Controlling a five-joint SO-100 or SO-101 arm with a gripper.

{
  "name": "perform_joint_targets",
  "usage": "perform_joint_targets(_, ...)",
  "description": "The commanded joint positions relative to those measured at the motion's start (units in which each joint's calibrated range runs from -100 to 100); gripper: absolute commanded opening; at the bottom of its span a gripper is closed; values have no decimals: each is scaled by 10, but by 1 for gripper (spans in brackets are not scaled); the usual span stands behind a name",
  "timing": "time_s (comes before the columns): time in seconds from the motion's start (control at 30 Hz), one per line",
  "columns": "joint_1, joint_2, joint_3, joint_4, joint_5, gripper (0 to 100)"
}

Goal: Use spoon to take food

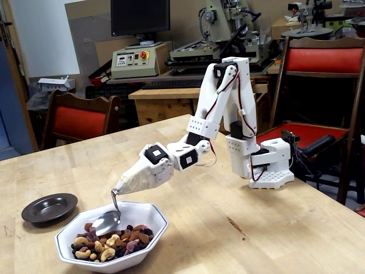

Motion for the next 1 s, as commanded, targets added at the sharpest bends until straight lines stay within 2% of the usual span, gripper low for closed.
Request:
perform_joint_targets(0.0,9,-9,-24,-1,3,4)
perform_joint_targets(0.97,-41,-14,55,-2,-4,4)
